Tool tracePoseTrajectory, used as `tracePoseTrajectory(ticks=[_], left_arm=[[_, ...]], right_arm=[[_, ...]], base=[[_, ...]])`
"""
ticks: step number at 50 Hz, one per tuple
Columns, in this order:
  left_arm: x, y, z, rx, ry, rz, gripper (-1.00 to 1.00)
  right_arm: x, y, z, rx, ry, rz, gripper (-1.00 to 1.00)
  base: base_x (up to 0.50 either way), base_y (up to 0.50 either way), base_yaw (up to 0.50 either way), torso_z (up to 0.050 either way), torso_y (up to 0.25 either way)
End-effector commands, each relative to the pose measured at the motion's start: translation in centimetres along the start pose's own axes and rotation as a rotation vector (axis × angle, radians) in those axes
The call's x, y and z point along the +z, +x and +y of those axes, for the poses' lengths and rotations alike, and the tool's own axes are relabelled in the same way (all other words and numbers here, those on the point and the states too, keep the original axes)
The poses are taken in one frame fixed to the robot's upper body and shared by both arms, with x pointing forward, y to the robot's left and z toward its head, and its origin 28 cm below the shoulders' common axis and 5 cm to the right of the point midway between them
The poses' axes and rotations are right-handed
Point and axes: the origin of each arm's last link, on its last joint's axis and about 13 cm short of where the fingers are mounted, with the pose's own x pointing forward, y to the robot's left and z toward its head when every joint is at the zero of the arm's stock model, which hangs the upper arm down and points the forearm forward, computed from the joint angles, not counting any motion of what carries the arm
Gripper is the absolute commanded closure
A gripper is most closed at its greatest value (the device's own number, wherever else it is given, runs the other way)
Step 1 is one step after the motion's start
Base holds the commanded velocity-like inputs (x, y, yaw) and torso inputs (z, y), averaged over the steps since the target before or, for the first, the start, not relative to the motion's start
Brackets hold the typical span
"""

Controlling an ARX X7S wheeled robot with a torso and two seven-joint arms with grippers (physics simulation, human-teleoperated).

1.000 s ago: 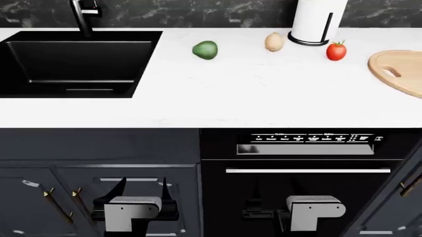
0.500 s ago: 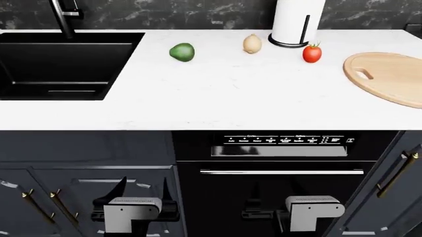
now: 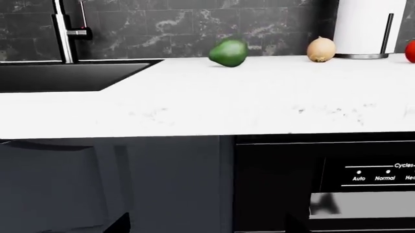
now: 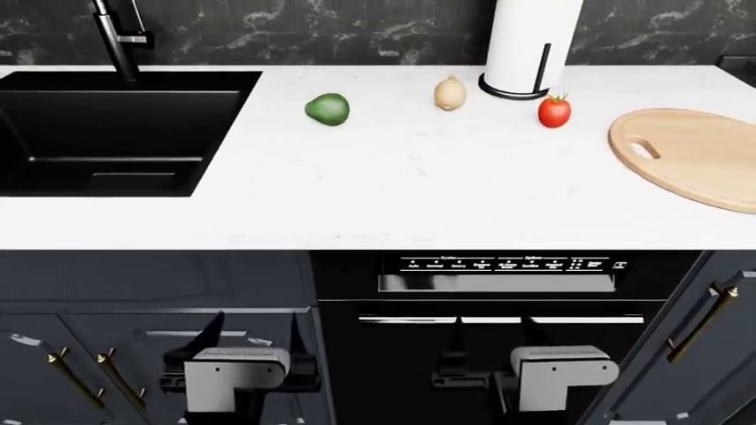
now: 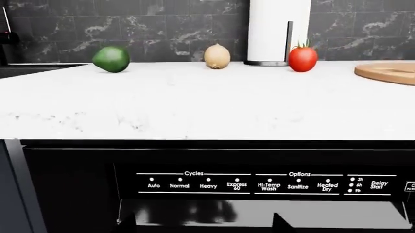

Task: Place the avocado, onion, tomato and bell pepper on the cutting board.

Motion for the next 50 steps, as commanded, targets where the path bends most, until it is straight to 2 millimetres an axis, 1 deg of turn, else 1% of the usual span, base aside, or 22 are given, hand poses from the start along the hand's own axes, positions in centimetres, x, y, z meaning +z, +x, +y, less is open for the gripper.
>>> tracePoseTrajectory(ticks=[1,5,7,10,14,15,16,18,20,21,22,24,25,26,32,35,37,38,40,42,47,50], left_arm=[[1.8,0.1,0.0,0.001,0.015,-0.018,-1.0],[3.2,-0.1,0.2,-0.036,0.006,0.003,-1.0],[4.5,-0.3,0.4,-0.066,-0.044,0.009,-1.0],[6.4,-0.3,0.9,-0.086,-0.005,-0.008,-1.0],[8.0,-0.1,1.3,-0.142,-0.022,0.025,-1.0],[8.3,-0.1,1.3,-0.15,-0.023,0.024,-1.0],[8.5,-0.1,1.3,-0.163,-0.015,0.026,-1.0],[9.8,0.0,1.4,-0.202,-0.011,0.008,-1.0],[10.5,0.1,1.5,-0.214,-0.001,-0.002,-1.0],[10.5,0.1,1.5,-0.214,-0.001,-0.002,-1.0],[11.7,0.3,1.7,-0.233,0.018,-0.023,-1.0],[12.9,0.6,2.0,-0.233,0.021,-0.047,-1.0],[13.0,0.6,2.0,-0.238,0.018,-0.045,-1.0],[13.7,0.7,2.1,-0.252,0.012,-0.04,-1.0],[16.0,1.6,2.6,-0.291,-0.059,0.01,-1.0],[17.0,1.9,3.0,-0.304,-0.071,0.039,-1.0],[17.7,1.9,3.0,-0.315,-0.059,0.018,-1.0],[17.9,1.9,3.0,-0.33,-0.084,0.057,-1.0],[18.4,2.1,3.0,-0.329,-0.088,0.055,-1.0],[18.7,2.4,3.0,-0.324,-0.125,0.092,-1.0],[19.4,3.2,3.2,-0.285,-0.139,0.094,-1.0],[19.2,3.3,3.2,-0.27,-0.164,0.112,-1.0]], right_arm=[[1.5,0.2,0.2,-0.002,-0.024,-0.032,-1.0],[2.5,0.2,0.3,0.003,-0.048,-0.043,-1.0],[3.7,0.1,0.2,0.006,-0.063,-0.052,-1.0],[5.9,-0.3,0.1,0.026,-0.082,-0.065,-1.0],[8.0,-0.7,0.1,0.089,-0.116,-0.051,-1.0],[8.0,-0.7,0.1,0.089,-0.116,-0.051,-1.0],[8.7,-0.8,0.0,0.097,-0.132,-0.051,-1.0],[10.2,-0.9,-0.1,0.118,-0.138,-0.059,-1.0],[11.0,-0.9,-0.2,0.12,-0.147,-0.063,-1.0],[11.7,-0.8,-0.3,0.135,-0.128,-0.06,-1.0],[12.1,-0.8,-0.4,0.141,-0.12,-0.058,-1.0],[13.0,-0.7,-0.5,0.157,-0.113,-0.057,-1.0],[13.2,-0.7,-0.5,0.16,-0.111,-0.056,-1.0],[14.0,-0.7,-0.6,0.177,-0.105,-0.056,-1.0],[16.5,-0.5,-0.8,0.212,-0.075,-0.04,-1.0],[18.0,-0.4,-0.8,0.234,-0.087,-0.031,-1.0],[18.7,-0.3,-0.8,0.246,-0.073,-0.02,-1.0],[19.1,-0.2,-0.8,0.248,-0.074,-0.008,-1.0],[19.7,-0.1,-0.8,0.256,-0.07,0.008,-1.0],[20.2,0.1,-0.8,0.244,-0.084,0.008,-1.0],[21.4,0.3,-1.1,0.202,-0.079,0.017,-1.0],[22.0,0.3,-1.1,0.188,-0.088,0.018,-1.0]], base=[[0.0,0.0,0.0,0.05,0.0],[0.0,0.0,0.0,0.05,0.0],[0.0,0.0,0.0,0.036,0.0],[0.0,0.0,0.0,0.0,0.0],[0.0,0.0,0.0,0.0,0.0],[0.0,0.0,0.0,0.0,0.0],[0.0,0.0,0.0,0.0,0.0],[0.0,0.0,0.0,0.0,0.0],[0.0,0.0,0.0,0.0,0.0],[0.0,0.0,0.0,0.0,0.0],[0.0,0.0,0.0,0.0,0.0],[0.0,0.0,0.0,0.0,0.0],[0.0,0.0,0.0,0.0,0.0],[0.0,0.0,0.0,0.0,0.0],[0.0,0.0,0.0,0.0,0.0],[0.0,0.0,0.0,0.0,0.0],[0.0,0.0,0.0,0.0,0.0],[0.0,0.0,0.0,0.0,0.0],[0.0,0.0,0.0,0.0,0.0],[0.0,0.0,0.0,0.0,0.0],[0.0,0.0,0.0,0.0,0.0],[0.0,0.0,0.0,0.0,0.0]])
